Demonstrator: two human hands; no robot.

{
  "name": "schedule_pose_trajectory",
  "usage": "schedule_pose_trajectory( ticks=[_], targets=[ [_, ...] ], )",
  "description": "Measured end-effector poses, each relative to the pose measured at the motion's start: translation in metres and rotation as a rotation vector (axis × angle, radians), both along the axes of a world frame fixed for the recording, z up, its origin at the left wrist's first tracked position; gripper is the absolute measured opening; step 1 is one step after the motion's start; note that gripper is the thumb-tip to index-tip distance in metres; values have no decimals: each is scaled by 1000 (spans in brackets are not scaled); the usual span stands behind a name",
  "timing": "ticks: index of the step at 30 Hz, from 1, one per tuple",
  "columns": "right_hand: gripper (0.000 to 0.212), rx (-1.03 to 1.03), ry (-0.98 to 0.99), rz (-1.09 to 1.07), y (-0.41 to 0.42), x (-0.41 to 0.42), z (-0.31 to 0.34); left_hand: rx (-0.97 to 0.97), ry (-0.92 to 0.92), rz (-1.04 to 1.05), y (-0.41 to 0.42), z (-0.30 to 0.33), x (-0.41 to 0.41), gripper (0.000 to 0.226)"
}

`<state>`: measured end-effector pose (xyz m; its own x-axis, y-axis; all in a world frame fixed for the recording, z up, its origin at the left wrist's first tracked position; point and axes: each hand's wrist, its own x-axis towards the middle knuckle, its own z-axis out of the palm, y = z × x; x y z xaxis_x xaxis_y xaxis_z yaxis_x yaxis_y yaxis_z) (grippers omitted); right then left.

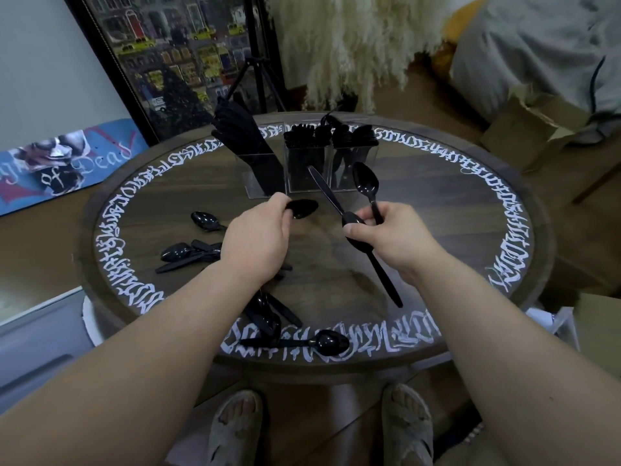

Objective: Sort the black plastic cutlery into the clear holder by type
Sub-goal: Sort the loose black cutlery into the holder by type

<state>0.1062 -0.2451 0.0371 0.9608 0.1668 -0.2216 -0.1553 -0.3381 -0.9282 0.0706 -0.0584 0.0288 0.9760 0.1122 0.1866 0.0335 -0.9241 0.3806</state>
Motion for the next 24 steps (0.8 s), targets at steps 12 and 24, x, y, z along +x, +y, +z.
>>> schedule_pose_trajectory(
  ticks=[12,24],
  targets=[
    [10,-36,127,215,-8,-47,20,-211,-228,173,1,20,-66,15],
    [5,-54,97,285,9,-44,22,-101,93,85,8,19,-60,19]
  ],
)
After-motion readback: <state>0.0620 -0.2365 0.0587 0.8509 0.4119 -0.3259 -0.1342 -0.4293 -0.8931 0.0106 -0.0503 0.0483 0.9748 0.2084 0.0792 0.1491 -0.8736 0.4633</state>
